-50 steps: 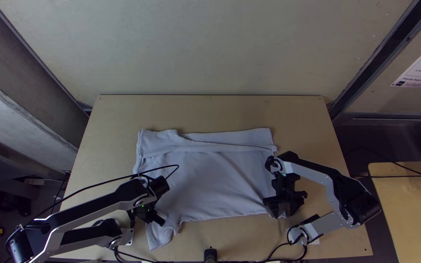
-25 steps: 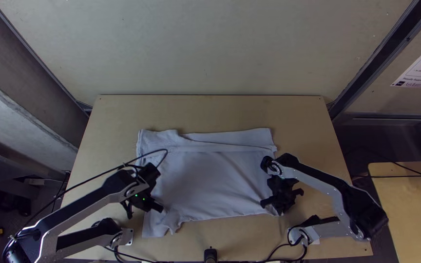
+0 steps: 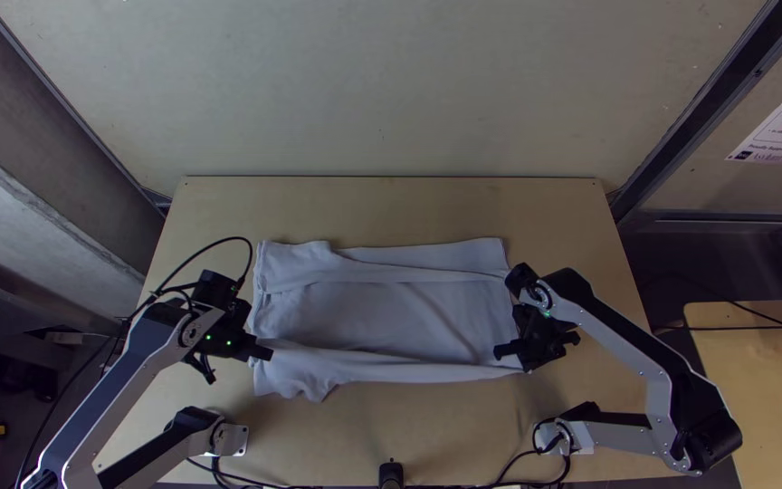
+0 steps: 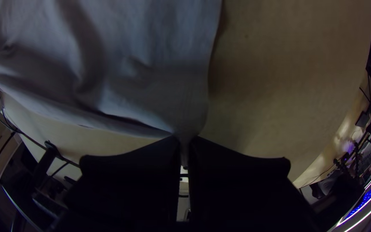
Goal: Fold the t-shirt
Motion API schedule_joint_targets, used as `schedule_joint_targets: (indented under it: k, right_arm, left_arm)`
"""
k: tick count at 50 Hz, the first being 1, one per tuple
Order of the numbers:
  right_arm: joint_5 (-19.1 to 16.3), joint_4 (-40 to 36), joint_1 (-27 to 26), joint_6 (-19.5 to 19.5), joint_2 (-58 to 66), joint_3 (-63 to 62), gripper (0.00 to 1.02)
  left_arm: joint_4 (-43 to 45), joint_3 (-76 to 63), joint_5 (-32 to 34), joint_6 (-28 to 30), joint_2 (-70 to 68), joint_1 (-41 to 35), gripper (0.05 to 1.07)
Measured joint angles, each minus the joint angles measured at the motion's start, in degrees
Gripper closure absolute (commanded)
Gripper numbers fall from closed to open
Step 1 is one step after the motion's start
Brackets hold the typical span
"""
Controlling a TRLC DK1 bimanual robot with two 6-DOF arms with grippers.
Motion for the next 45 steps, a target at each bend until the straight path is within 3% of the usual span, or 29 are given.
schedule_joint_targets:
  k: [12,45]
  right_arm:
    - [1.3,0.1,-1.7,0.4,1.4,9.3,0.99]
    - [3.3,1.4,-7.3,0.5,21.0,31.5,0.99]
  left_arm:
    - [0.4,4.2,0.0,3.6,2.0,3.3,1.04]
    - [8.4,20.8,0.2,11.5,21.6,8.0,1.04]
